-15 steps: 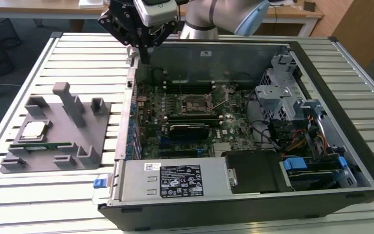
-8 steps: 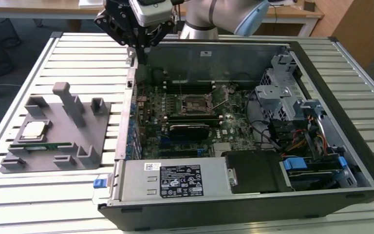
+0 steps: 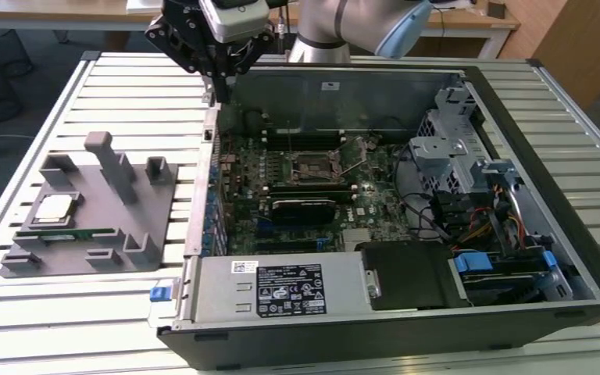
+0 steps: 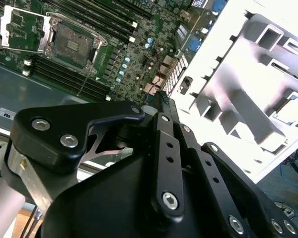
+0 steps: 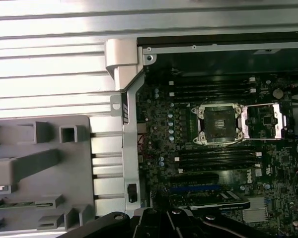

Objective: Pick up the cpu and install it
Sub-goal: 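Reach for the cpu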

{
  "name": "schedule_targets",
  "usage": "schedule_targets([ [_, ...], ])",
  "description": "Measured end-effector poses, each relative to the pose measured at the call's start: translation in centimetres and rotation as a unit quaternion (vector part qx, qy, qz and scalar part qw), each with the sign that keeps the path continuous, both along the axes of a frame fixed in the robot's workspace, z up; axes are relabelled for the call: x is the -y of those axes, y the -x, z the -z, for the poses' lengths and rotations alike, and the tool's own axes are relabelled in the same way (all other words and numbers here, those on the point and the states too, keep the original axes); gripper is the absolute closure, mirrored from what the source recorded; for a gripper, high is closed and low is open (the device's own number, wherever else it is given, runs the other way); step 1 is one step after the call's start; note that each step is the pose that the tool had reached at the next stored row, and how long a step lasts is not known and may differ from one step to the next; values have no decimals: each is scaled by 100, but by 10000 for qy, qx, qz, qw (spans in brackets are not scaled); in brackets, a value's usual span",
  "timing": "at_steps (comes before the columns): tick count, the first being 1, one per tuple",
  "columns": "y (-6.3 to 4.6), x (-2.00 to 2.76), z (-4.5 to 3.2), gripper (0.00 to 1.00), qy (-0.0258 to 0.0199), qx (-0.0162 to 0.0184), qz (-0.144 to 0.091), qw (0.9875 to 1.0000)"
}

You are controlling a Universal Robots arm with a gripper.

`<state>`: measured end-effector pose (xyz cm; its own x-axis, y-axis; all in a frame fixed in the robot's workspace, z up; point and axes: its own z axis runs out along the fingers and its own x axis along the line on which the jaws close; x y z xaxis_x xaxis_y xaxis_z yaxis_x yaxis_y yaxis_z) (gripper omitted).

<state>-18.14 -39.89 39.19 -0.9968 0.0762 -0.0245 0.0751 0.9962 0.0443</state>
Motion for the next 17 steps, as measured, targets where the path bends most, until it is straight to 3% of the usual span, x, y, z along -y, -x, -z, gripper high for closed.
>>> schedule_targets([
  [17, 118, 0, 4, 89, 0, 0, 0, 10000],
])
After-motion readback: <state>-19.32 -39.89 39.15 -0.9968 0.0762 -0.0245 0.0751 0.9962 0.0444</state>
